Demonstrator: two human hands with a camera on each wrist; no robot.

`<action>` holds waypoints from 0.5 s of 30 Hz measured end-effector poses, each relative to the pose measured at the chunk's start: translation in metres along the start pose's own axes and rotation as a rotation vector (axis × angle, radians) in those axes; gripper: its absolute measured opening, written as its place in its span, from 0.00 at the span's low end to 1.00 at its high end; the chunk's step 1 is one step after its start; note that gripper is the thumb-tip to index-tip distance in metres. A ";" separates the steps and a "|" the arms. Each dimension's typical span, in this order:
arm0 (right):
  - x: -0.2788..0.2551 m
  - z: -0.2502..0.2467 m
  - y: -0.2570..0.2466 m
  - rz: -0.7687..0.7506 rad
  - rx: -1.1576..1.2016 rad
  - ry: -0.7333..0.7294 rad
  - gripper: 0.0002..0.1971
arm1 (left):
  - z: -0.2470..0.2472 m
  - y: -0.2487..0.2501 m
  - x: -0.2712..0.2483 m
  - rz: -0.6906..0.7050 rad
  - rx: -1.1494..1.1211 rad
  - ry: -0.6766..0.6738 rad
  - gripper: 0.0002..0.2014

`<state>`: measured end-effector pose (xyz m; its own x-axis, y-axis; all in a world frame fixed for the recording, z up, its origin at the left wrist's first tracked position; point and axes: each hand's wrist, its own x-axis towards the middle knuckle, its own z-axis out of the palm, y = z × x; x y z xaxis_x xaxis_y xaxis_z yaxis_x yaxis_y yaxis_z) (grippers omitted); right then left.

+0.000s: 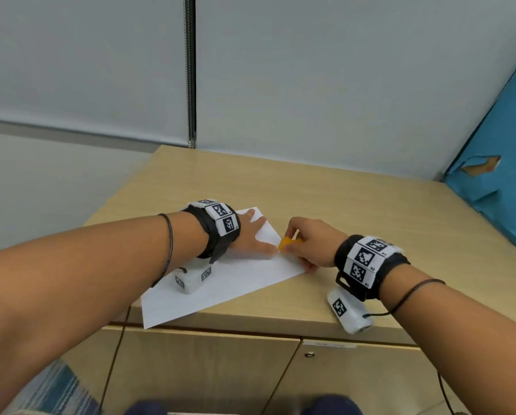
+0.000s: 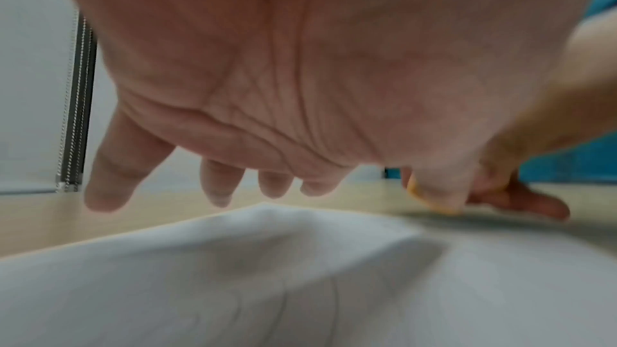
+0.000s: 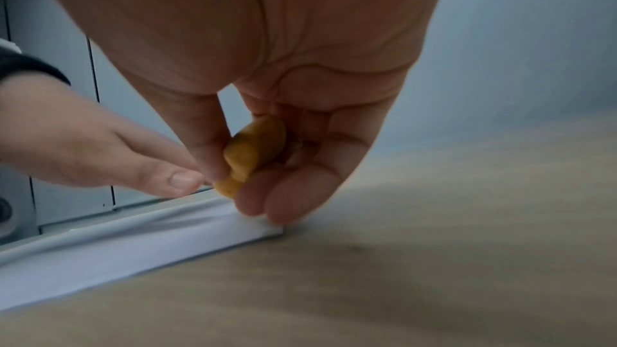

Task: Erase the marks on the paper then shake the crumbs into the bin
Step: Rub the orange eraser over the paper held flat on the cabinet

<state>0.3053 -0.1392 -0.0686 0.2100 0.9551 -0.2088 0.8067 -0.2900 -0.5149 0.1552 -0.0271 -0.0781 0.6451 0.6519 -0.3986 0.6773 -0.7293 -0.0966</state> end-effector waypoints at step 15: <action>0.016 -0.001 0.004 -0.079 0.035 -0.143 0.10 | -0.013 -0.012 -0.045 0.258 0.270 -0.140 0.55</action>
<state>0.3128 -0.1248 -0.0735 0.0636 0.9576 -0.2811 0.7973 -0.2182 -0.5628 0.1222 -0.0453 -0.0473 0.7148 0.4195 -0.5595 0.3701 -0.9058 -0.2063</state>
